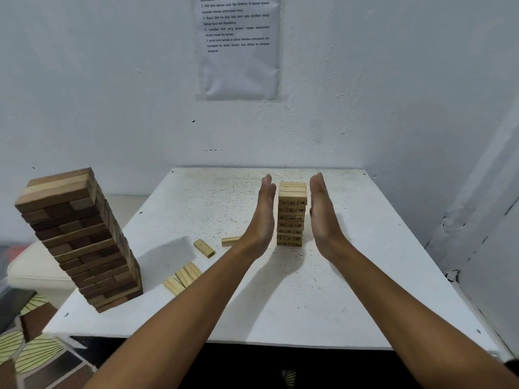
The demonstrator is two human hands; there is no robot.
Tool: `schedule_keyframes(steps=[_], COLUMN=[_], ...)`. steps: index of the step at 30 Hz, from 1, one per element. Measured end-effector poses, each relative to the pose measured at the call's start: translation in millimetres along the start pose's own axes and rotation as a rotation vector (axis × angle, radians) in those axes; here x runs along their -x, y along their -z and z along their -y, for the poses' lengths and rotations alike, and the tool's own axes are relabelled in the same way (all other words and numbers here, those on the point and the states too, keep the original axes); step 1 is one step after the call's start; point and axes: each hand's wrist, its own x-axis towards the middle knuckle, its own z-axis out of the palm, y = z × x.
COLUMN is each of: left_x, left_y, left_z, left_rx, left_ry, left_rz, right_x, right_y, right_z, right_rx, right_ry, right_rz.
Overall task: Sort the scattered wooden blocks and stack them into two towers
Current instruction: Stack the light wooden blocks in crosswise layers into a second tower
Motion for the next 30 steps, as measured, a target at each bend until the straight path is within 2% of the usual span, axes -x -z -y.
schedule_keyframes(steps=[1, 5, 7, 9, 13, 17, 20, 25, 30], left_x=[-1.6, -1.6, -0.5, 5.1, 29.9, 50.8, 57.6, 54.8, 58.9], left_y=[8.3, 30.9, 51.1, 71.0, 100.4, 120.0, 128.6, 129.2, 127.7], left_z=[6.3, 11.5, 18.2, 26.7, 40.4, 60.9, 69.2, 75.7, 80.1], left_rx=[0.014, -0.173, -0.272, -0.391, -0.667, -0.896, -1.051, -1.118, -1.064], left_ry=[0.034, -0.038, -0.085, -0.119, -0.121, -0.015, 0.062, 0.043, -0.051], left_rz=[-0.002, -0.035, -0.091, -0.126, -0.166, -0.056, -0.016, 0.038, 0.048], right_x=[10.8, 21.8, 27.2, 30.6, 33.6, 27.3, 26.4, 22.2, 29.5], right_y=[8.6, 5.2, 1.9, -3.8, -32.8, -53.2, -64.2, -68.9, -59.8], right_z=[4.6, 15.0, 21.1, 20.0, 0.3, -38.6, -56.9, -65.6, -60.6], right_rx=[0.025, 0.233, 0.293, 0.291, 0.305, 0.597, 0.802, 0.891, 0.912], right_ry=[0.077, 0.315, 0.475, 0.558, 0.551, 0.357, 0.239, 0.2, 0.341], right_rz=[-0.055, -0.232, -0.241, -0.208, 0.022, 0.432, 0.609, 0.646, 0.62])
